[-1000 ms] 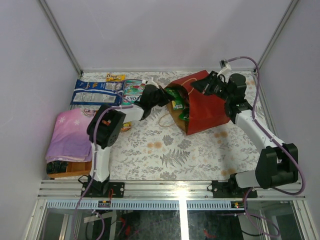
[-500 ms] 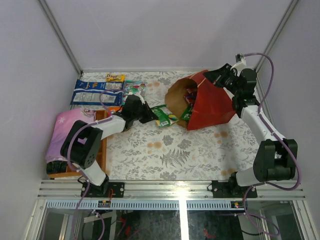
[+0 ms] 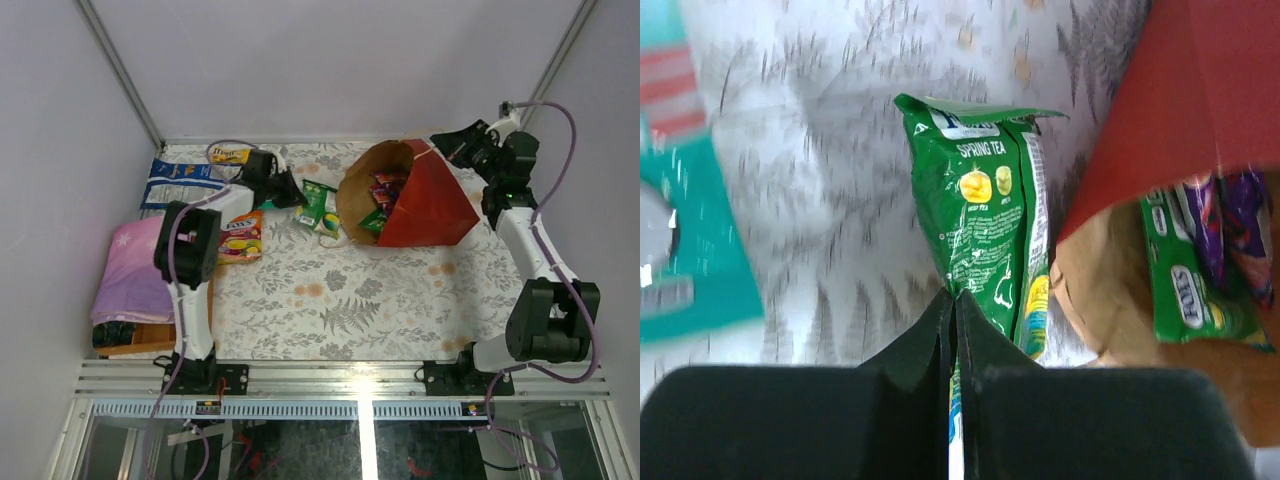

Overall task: Take the snacks out of the paper bag
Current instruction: Place the snack at the center of the board.

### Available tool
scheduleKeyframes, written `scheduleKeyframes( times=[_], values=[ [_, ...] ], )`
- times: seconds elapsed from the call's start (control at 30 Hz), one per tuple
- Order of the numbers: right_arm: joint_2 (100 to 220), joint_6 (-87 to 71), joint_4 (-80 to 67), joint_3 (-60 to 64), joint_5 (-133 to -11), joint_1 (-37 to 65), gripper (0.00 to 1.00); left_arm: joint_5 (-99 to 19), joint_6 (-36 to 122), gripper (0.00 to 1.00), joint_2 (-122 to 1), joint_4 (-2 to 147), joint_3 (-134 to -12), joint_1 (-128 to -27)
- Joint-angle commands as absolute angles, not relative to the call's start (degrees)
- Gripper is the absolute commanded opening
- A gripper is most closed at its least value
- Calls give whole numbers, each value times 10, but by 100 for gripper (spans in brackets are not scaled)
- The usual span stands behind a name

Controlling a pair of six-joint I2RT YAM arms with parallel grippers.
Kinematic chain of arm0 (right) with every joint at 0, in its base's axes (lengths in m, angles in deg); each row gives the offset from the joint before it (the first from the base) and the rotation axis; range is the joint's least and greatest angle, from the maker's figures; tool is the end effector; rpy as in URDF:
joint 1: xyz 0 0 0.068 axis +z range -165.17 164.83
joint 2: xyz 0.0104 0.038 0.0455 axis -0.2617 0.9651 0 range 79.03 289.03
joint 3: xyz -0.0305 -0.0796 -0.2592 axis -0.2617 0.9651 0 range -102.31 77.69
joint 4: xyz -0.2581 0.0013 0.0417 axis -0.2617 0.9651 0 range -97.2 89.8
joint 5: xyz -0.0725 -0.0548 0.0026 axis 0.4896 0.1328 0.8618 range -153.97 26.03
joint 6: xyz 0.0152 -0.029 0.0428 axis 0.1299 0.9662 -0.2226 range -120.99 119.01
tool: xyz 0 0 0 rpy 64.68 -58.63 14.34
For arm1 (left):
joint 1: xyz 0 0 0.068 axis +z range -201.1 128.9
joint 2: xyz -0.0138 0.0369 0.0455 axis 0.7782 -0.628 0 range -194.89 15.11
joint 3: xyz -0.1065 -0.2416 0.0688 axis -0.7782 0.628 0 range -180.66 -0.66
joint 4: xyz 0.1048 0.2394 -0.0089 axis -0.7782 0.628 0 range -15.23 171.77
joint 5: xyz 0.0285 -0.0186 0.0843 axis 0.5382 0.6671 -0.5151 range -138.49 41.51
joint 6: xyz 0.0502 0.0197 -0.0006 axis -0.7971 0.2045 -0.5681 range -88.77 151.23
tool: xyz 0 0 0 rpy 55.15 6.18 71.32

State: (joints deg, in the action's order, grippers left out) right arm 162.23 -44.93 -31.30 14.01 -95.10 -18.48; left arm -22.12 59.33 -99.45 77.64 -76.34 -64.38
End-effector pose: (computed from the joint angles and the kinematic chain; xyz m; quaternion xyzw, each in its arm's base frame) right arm 0.3443 -0.0015 0.3588 0.0812 0.6777 0.4165 0.6006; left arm 0.4219 -0.1159 0.1760 -0.0221 0.8932 -0.3353 0.2988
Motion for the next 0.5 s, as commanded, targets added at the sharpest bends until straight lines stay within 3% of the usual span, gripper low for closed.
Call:
scheduleKeyframes(
  times=[0.0, 0.17, 0.47],
  values=[
    [1599, -424, -308, 101, -964, -210, 0, -221, 532, 0, -1072, 845, -896, -641],
    [1595, -413, -285, 86, -970, -240, 0, -229, 553, 0, -1104, 844, -949, -613],
    [1607, -435, -299, 79, -988, -258, 0, -185, 611, 0, -1125, 771, -937, -562]
  ],
)
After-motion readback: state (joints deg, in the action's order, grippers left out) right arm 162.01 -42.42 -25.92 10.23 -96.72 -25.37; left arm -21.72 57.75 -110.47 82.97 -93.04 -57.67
